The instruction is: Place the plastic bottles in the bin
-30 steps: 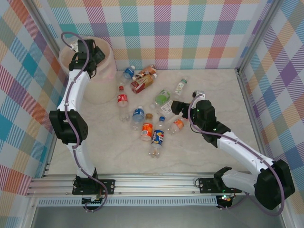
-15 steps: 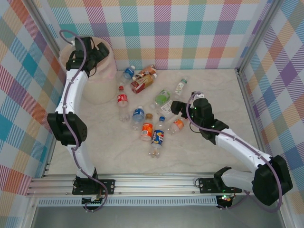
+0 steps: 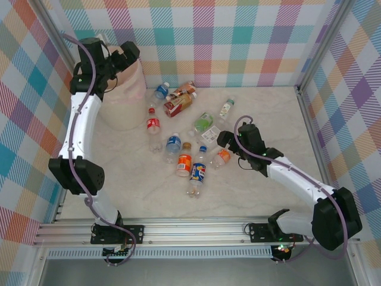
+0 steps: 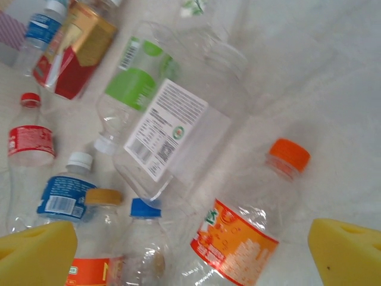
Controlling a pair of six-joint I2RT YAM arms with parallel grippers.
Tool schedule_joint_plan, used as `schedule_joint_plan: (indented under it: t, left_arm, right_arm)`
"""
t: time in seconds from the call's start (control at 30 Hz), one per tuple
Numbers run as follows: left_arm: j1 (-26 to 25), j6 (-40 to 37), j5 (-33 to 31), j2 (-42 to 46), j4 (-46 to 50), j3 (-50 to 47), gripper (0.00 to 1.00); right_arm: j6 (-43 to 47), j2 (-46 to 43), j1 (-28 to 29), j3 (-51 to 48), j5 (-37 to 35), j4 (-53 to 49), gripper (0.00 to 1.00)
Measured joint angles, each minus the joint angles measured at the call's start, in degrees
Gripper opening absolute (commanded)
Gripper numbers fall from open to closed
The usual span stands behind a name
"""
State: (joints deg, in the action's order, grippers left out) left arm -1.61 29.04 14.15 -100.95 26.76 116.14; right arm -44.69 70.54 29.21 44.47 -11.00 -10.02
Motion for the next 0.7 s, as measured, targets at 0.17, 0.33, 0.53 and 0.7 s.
schedule_joint_plan:
  t: [0.17,0.33,0.53,0.7]
  left_arm:
    - [-0.46,5.62,8.59,3.23,-6.4,-6.51,1.0]
    - [-3.1,7.63,11.34,5.6,-9.35,-11.21,1.0]
    - [-9.4,8.92,9.77,12.2,-10.43,-20.26,1.0]
    - [-14.62,9.35,7.15,16.87,-10.29,-27.1,1.0]
  right_arm:
    - [-6.84,2.21,0.2,0.0,2.56,-2.16,1.0]
    - [-13.94,5.35,1.18,-0.11,3.23,-2.03,1.0]
    - [-18.1,13.46,2.58,2.29,5.55,-4.09,1.0]
    - [-21.24,17.18,4.76,5.29,5.7,-5.6,1.0]
